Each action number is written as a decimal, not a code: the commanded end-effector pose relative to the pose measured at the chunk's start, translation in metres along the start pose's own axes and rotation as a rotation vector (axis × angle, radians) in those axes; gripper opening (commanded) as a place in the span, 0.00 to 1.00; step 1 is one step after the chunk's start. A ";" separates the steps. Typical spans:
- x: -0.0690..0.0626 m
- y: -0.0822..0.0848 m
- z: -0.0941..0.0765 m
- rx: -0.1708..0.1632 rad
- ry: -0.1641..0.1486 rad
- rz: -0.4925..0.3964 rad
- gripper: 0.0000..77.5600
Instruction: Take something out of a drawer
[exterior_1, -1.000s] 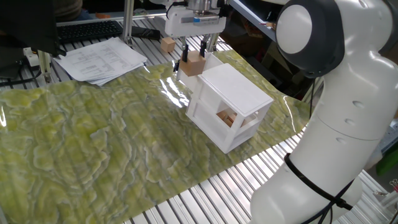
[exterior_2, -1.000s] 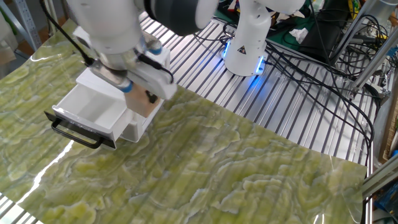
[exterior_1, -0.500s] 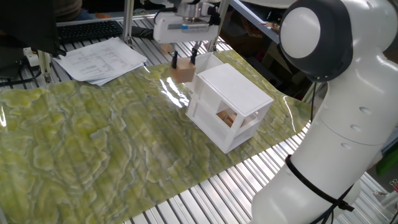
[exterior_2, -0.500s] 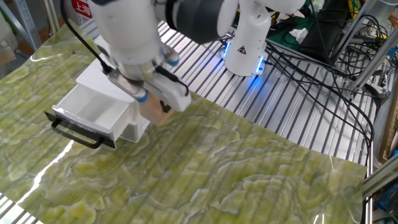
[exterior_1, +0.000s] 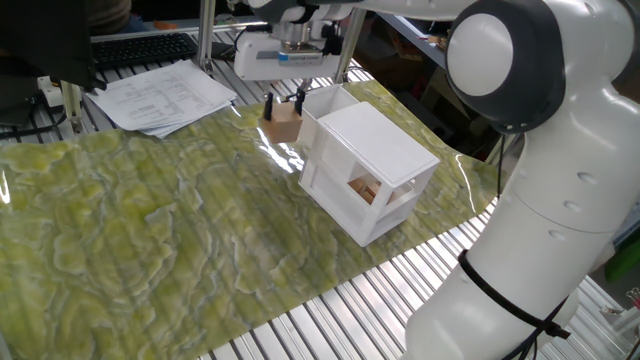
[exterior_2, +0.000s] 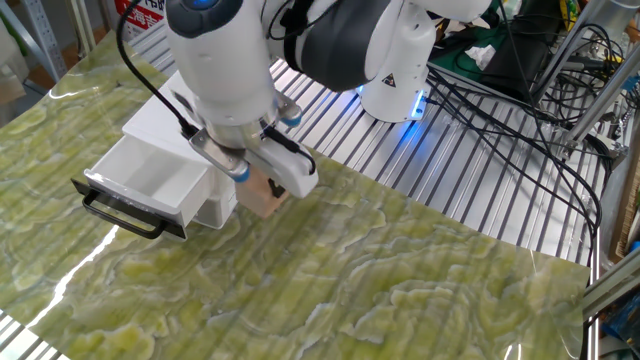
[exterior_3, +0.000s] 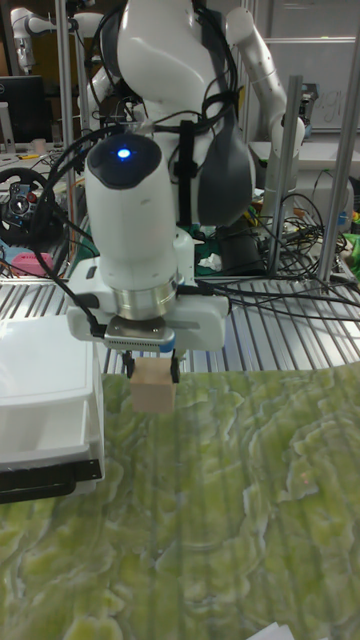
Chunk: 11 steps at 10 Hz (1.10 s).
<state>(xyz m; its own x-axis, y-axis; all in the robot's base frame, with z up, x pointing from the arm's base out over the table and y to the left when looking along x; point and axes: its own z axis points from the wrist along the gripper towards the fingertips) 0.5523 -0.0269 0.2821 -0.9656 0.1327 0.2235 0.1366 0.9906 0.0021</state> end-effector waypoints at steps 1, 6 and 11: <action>-0.004 0.023 0.032 -0.011 -0.060 0.029 0.03; -0.008 0.033 0.054 -0.008 -0.072 0.024 0.03; -0.016 0.037 0.077 -0.006 -0.092 0.005 0.03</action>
<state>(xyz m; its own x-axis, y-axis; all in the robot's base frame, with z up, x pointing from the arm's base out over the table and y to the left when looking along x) 0.5531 0.0096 0.2112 -0.9783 0.1484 0.1449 0.1508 0.9886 0.0056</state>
